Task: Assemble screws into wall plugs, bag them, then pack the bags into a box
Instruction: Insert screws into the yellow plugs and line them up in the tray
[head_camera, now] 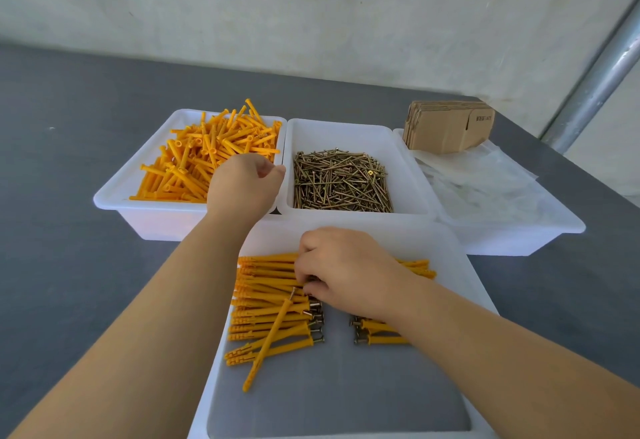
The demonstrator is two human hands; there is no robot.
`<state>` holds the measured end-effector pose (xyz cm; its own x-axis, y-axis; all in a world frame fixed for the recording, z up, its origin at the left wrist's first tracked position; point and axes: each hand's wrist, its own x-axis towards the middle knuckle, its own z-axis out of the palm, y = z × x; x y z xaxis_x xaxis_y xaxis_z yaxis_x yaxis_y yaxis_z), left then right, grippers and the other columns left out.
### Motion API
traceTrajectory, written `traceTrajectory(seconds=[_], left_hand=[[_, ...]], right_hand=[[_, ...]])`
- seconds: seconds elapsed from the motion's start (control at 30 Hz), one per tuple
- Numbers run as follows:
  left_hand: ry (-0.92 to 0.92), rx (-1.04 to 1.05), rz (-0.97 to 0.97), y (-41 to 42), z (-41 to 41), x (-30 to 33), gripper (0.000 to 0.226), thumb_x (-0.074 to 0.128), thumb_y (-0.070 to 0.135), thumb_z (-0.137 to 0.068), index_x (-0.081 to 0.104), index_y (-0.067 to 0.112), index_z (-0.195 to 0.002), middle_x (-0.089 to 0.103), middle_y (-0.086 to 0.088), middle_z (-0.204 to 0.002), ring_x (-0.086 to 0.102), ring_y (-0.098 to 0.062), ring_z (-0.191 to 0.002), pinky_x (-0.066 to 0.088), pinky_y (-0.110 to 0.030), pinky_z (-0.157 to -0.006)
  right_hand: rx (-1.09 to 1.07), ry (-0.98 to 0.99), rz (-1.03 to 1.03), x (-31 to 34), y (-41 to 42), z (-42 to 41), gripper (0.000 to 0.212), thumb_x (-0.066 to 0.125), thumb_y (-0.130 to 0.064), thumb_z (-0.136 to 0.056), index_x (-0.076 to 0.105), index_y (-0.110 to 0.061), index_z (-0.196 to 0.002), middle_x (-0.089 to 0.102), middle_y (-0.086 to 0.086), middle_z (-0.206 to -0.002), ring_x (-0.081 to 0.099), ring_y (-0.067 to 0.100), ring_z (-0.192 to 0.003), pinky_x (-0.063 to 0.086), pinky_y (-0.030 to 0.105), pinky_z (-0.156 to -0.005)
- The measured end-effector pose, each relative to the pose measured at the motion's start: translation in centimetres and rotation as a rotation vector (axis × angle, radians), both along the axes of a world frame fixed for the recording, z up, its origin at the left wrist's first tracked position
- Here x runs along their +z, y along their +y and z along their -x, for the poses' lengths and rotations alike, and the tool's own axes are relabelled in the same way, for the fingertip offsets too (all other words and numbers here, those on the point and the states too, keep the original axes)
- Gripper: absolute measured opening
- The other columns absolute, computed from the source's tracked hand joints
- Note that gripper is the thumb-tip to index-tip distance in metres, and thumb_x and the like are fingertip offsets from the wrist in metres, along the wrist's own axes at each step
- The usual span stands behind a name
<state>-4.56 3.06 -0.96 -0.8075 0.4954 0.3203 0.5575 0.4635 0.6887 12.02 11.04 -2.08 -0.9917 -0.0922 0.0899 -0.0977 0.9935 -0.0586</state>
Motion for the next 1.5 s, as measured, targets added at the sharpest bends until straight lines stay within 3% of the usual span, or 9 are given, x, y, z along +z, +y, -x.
traceTrajectory(seconds=[0.2,0.47,0.67,0.87,1.13,1.27,1.33,1.43,1.5], left_hand=[[-0.003,0.001,-0.001,-0.1,0.0,0.1,0.026,0.055,0.033,-0.098,0.072,0.013,-0.1,0.072,-0.006,-0.093,0.064,-0.024,-0.086,0.049,-0.032,-0.071],[-0.017,0.012,-0.005,0.0,0.1,-0.1,0.026,0.055,0.034,-0.097,0.072,0.015,-0.1,0.071,-0.004,-0.092,0.063,-0.022,-0.085,0.045,-0.029,-0.068],[0.0,0.043,-0.036,0.0,0.6,-0.2,0.024,0.056,0.034,-0.096,0.072,0.016,-0.097,0.064,0.004,-0.079,0.059,-0.018,-0.078,0.038,-0.022,-0.057],[0.042,0.077,-0.058,0.1,1.0,-0.4,0.024,0.056,0.032,-0.096,0.072,0.015,-0.101,0.062,0.006,-0.085,0.056,-0.015,-0.079,0.033,-0.02,-0.054],[0.045,0.057,0.255,0.7,1.4,-1.1,0.029,0.052,0.033,-0.097,0.066,0.018,-0.119,0.067,-0.005,-0.113,0.06,-0.026,-0.101,0.047,-0.034,-0.072],[0.039,0.092,0.468,1.3,1.2,-1.3,0.03,0.045,0.038,-0.096,0.061,0.014,-0.099,0.064,-0.01,-0.102,0.058,-0.031,-0.093,0.052,-0.043,-0.086],[0.005,0.123,0.547,1.6,1.1,-1.2,0.035,0.036,0.041,-0.098,0.057,0.013,-0.094,0.062,-0.013,-0.106,0.056,-0.035,-0.1,0.044,-0.051,-0.097],[-0.06,0.201,0.683,2.0,0.8,-1.0,0.053,0.023,0.049,-0.099,0.063,0.015,-0.111,0.057,-0.015,-0.127,0.042,-0.041,-0.128,0.014,-0.068,-0.109],[-0.101,0.214,0.748,2.2,0.7,-0.9,0.064,0.016,0.055,-0.099,0.063,0.017,-0.12,0.054,-0.015,-0.135,0.033,-0.043,-0.136,0.0,-0.071,-0.11]], right_hand=[[0.107,0.019,0.086,-0.2,-1.3,-0.4,0.025,0.064,-0.022,-0.086,0.066,-0.023,-0.111,0.058,-0.002,-0.107,0.053,0.018,-0.1,0.05,0.039,-0.076],[0.2,-0.013,-0.145,-1.4,-2.7,0.5,0.022,0.044,-0.018,-0.099,0.065,-0.019,-0.106,0.058,0.0,-0.108,0.049,0.02,-0.105,0.049,0.039,-0.08],[0.017,0.043,-0.038,0.3,-0.7,0.2,0.025,0.049,-0.031,-0.1,0.067,-0.023,-0.114,0.058,-0.003,-0.109,0.05,0.018,-0.106,0.048,0.04,-0.081],[-0.212,0.119,0.063,-0.9,0.2,1.0,0.024,0.057,-0.031,-0.096,0.064,-0.015,-0.113,0.06,0.002,-0.105,0.058,0.022,-0.098,0.05,0.039,-0.081],[-0.204,0.136,0.141,-1.7,0.2,1.1,0.02,0.059,-0.029,-0.095,0.07,-0.015,-0.106,0.057,0.003,-0.102,0.056,0.021,-0.093,0.049,0.039,-0.078],[-0.187,0.131,0.133,-1.1,0.0,0.8,0.03,0.057,-0.037,-0.097,0.068,-0.019,-0.118,0.056,0.001,-0.11,0.056,0.02,-0.096,0.05,0.039,-0.079],[-0.186,0.26,0.201,0.1,0.2,0.4,0.026,0.059,-0.035,-0.096,0.071,-0.018,-0.111,0.058,-0.001,-0.105,0.057,0.016,-0.089,0.049,0.037,-0.073],[-0.281,0.443,0.24,2.3,2.6,0.2,0.018,0.056,-0.032,-0.093,0.072,-0.024,-0.096,0.059,-0.008,-0.094,0.054,0.008,-0.078,0.049,0.032,-0.069],[-0.417,0.419,0.249,3.3,5.3,0.6,0.015,0.059,-0.035,-0.091,0.071,-0.028,-0.095,0.058,-0.01,-0.096,0.056,0.009,-0.08,0.049,0.032,-0.073]])
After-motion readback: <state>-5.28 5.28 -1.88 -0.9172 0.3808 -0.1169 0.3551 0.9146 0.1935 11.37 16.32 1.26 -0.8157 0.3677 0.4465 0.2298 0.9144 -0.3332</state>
